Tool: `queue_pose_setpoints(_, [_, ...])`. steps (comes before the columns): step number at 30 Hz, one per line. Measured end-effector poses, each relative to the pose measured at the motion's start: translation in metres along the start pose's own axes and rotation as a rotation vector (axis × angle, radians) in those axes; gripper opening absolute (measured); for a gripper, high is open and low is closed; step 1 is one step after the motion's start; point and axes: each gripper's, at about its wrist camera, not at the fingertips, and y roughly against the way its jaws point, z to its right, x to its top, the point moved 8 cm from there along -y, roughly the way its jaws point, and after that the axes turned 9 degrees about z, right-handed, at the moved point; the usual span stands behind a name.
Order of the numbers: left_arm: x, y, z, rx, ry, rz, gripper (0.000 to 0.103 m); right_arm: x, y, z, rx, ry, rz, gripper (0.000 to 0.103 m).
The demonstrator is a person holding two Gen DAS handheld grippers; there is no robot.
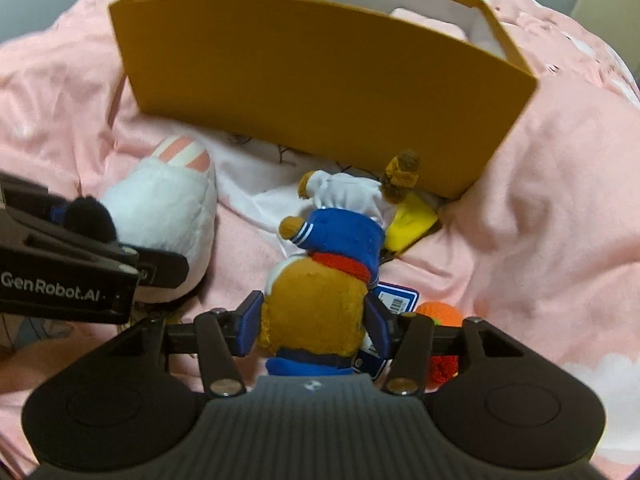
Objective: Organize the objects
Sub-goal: 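Grasp the white plush with the left tool while the right grasps the duck plush, then carry the white plush and duck plush over the orange box with both tools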
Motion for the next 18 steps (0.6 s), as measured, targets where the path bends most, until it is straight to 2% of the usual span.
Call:
queue_pose_setpoints(3, [0.001,0.008,-0.002,-0.016,0.017,0.019,0.067,0.002,0.011,0.01,0.039,-0.092,0.03,0.048])
queue_pose_setpoints(8, [0.004,0.022,-0.005,-0.058,0.042,0.049,0.066,0.003,0.023,0.035,0.177,-0.342,0.032,0.046])
queue_pose_setpoints(10, [0.009,0.032,-0.005,-0.078,0.053,0.073,0.066,0.007,0.034,0.04,0.23,-0.396,0.048,0.046])
queue_pose_setpoints(18, [0.04,0.081,0.009,-0.153,0.007,0.167,0.066,0.054,0.082,0.041,0.337,-0.372,0.159,0.047])
